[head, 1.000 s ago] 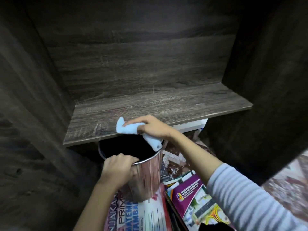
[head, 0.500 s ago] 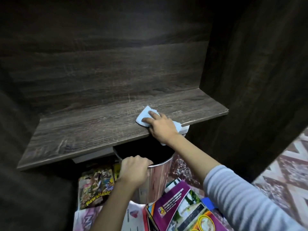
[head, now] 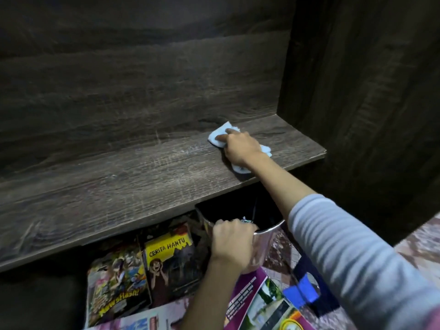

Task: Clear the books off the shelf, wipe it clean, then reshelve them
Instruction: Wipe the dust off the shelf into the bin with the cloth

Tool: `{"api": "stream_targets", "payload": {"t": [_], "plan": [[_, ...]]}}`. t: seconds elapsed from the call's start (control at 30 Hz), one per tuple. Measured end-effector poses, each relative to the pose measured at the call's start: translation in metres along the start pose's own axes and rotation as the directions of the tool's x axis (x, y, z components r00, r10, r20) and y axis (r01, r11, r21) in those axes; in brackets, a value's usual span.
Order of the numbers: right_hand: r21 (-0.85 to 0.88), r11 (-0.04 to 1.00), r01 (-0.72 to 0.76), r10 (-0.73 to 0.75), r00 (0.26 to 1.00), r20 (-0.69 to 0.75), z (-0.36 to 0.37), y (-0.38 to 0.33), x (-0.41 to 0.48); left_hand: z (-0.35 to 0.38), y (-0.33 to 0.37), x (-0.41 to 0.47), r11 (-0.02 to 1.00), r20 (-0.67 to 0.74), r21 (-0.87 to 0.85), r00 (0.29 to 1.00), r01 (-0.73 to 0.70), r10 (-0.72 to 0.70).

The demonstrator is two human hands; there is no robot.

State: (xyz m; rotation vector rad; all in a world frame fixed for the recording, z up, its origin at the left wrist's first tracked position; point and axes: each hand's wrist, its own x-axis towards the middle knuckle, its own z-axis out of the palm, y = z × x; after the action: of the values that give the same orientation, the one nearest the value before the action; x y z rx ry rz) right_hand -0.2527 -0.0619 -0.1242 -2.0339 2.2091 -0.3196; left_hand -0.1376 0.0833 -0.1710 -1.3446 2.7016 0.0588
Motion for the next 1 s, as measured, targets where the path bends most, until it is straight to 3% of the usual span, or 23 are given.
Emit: {"api": "stream_targets", "payload": {"t": [0.53,1.0], "plan": [[-0.254,0.924,-0.286,0.281,0.958,-0.057,-0.028,0.11,0.038,0.006,0.027,0.045,0.99,-0.023,-0.013,0.99,-0.138,0.138],[-0.303,0.878,-0.37,0.37,0.927,-0.059,-0.033,0.103,-0.014,-0.008,0.055,0.049,0.987,-0.127,-0.044,0.981,-0.154,0.147]]}}
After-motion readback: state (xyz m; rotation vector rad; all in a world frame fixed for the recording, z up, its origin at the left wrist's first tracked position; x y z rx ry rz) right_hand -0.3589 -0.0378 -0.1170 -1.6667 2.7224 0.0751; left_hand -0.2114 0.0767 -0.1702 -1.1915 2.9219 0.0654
